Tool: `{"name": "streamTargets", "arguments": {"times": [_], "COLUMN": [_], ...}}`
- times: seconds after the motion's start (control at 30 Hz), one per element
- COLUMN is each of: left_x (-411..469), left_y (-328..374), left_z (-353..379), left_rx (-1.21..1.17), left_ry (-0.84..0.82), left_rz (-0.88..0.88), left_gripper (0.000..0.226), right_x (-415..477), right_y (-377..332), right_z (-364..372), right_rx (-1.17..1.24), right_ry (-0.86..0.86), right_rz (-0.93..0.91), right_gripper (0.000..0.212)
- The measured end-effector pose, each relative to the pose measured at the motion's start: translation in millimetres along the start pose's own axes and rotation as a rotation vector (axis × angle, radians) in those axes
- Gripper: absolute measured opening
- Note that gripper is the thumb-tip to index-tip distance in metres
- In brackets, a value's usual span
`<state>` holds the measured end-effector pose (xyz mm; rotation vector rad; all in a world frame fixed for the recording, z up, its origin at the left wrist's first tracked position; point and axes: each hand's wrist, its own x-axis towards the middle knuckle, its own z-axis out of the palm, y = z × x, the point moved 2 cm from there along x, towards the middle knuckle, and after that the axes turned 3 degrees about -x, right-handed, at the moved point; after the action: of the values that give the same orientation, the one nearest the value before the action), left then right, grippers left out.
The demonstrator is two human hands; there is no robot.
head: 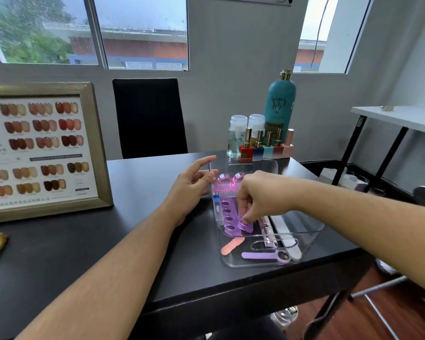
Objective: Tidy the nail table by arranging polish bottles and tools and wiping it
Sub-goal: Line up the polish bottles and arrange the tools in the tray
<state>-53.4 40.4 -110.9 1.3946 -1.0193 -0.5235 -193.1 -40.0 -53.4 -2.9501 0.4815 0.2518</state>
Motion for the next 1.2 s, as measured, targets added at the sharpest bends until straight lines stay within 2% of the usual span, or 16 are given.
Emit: {"name": "streamTargets", "arguments": {"times": [0.27, 0.6, 0.73, 0.87, 1.07, 1.2], "left_x": [-0.6, -1.0, -0.9, -0.9, -1.7, -2.0], "left_y": [2.0, 1.9, 2.4, 3.4, 3.9, 4.8], "left_z": [0.8, 0.5, 0.7, 0.6, 1.7, 1.8], "left_rx": [0.004, -0.004, 0.007, 0.019, 0.016, 0.010], "left_ry": [0.003, 0.007, 0.006, 0.004, 0.010, 0.008], "left_rz": [-0.011, -0.020, -0.028, -0.028, -0.027, -0.025], "left_gripper": [0.037, 0.035, 0.036, 0.037, 0.036, 0.036], "right_x": [-4.6, -9.2, -21.5, -24.8, -21.0, -29.8], "right_y": [-0.4, 9.1, 20.3, 19.6, 22.5, 14.2], "right_z": [-3.4, -14.0, -22.1, -5.9, -2.1, -7.1], "right_rx": [-0.039, -0.030, -0.032, 0.018, -0.035, -0.024], "right_ry": [-0.026, 0.054, -0.034, -0.025, 0.034, 0.044], "right_rz": [-0.001, -0.002, -0.003, 0.009, 0.063, -0.061], "right_gripper": [0.024, 0.005, 0.014, 0.024, 0.018, 0.016]}}
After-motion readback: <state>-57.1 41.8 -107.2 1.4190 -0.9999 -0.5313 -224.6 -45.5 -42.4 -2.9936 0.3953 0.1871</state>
